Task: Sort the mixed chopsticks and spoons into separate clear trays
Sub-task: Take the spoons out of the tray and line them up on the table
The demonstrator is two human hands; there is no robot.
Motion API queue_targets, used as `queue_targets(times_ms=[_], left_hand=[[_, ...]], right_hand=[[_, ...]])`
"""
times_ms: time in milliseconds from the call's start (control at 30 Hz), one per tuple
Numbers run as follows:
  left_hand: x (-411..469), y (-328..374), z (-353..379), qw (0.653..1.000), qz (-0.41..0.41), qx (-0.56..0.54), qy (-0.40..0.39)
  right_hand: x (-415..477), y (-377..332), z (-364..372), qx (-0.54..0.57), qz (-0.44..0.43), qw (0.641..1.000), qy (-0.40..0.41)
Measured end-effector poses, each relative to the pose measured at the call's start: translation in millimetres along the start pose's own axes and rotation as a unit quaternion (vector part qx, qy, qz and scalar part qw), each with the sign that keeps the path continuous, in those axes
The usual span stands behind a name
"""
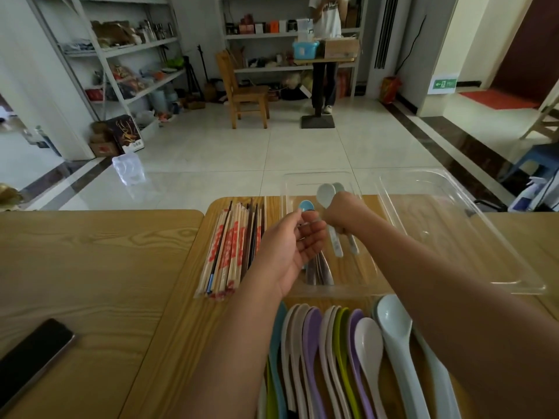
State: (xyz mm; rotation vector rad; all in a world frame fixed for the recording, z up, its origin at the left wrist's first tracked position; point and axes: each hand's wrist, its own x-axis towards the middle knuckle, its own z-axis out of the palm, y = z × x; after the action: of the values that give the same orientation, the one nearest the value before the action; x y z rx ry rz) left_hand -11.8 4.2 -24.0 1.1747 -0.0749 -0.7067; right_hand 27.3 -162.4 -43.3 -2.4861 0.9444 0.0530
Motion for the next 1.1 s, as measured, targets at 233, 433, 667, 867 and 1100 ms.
queue_targets(times_ms=[233,433,667,867,1100], left_hand=[[-44.4,2.2,20.0,1.000,0.007,-0.023,0.001],[-94.2,-19.1,46.2,0.997,0.019,-0.072,0.002],[-155.1,-91.1,72.9,0.998,-0.029,-0.041,-0.027],[-167.4,-113.9,89.8,0.998,-0.050,0.019,-0.045],[-166.7,-117.2,101.6,0.994,-0.064,0.065,-0.063]], right_hand=[[-50.0,9.0,-46.1,0.111,-0.032,0.993,0.013],[-136.0,46.3,-87.1,0.183,-0.039,0.982,0.007],[-270.1,145.6,-60.1,0.297,-0.001,0.954,0.045],[-296.4,215.3,-28.8,0.368,0.080,0.922,0.084],[-278.8,222.9,-21.5,0.357,0.079,0.925,0.102]])
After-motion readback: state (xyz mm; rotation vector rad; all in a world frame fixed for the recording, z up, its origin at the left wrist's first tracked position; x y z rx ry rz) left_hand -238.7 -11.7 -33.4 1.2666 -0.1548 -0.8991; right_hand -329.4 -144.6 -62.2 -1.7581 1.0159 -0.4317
